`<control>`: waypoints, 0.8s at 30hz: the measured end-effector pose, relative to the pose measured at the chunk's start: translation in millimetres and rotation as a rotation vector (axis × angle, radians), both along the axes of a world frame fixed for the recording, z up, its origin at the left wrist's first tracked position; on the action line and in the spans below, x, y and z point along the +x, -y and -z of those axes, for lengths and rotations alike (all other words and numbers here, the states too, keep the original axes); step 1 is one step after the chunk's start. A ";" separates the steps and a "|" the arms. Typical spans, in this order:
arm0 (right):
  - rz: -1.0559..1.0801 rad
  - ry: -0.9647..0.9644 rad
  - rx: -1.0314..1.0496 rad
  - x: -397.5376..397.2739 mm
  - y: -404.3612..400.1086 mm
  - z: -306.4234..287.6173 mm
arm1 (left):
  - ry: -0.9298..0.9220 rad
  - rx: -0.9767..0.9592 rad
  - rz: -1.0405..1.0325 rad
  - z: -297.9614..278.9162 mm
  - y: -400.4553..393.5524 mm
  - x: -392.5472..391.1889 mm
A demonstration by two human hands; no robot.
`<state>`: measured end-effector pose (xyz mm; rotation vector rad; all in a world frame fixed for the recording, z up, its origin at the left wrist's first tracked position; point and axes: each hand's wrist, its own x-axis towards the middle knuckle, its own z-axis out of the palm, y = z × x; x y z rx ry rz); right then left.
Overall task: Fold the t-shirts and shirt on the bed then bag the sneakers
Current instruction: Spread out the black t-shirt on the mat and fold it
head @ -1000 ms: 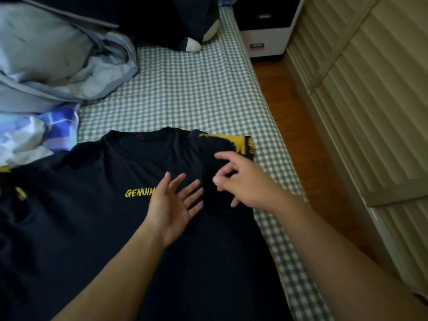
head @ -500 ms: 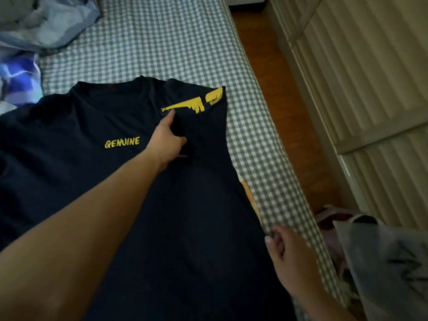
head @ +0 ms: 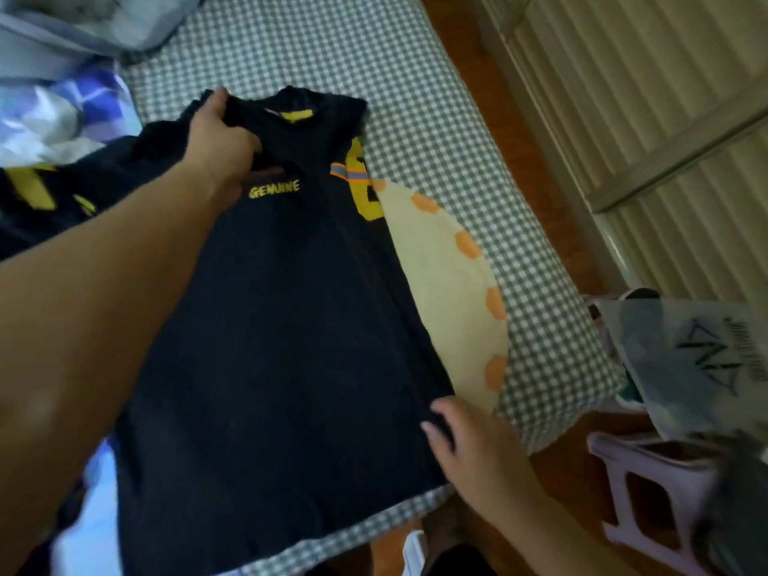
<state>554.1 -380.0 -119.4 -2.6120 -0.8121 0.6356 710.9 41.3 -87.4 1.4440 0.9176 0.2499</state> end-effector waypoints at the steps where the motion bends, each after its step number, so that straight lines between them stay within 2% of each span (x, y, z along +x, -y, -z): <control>1: -0.063 0.026 0.017 -14.6 -14.2 7.5 | -0.011 0.011 -0.004 2.3 -12.2 -10.3; 6: -0.105 -0.141 0.024 -59.1 -64.6 48.5 | -0.083 0.056 0.066 34.3 -56.1 -46.4; 12: -0.064 -0.020 0.105 -76.3 -72.3 54.2 | -0.019 0.055 0.094 23.1 -60.8 -53.6; 15: -0.144 -0.140 0.044 -83.9 -80.8 45.1 | -0.003 0.008 0.031 28.2 -63.5 -67.6; 17: -0.241 -0.210 -0.065 -87.0 -83.2 43.7 | -0.131 0.070 -0.072 33.5 -53.2 -88.7; 18: -0.262 -0.180 -0.102 -86.0 -79.8 42.9 | -0.242 0.170 -0.101 40.2 -40.4 -104.3; 19: -0.231 -0.127 -0.134 -81.0 -73.6 42.4 | -0.344 0.257 -0.105 47.8 -18.8 -126.8; 21: 0.019 -0.047 -0.156 -60.4 -51.9 45.1 | -0.452 0.279 -0.061 72.1 44.6 -186.1; 23: 0.313 0.004 -0.122 -34.8 -27.6 47.8 | -0.571 0.129 0.059 87.3 119.2 -247.9; 24: 0.425 -0.055 -0.116 -24.3 -19.8 50.3 | -0.660 0.044 0.145 95.9 148.4 -274.6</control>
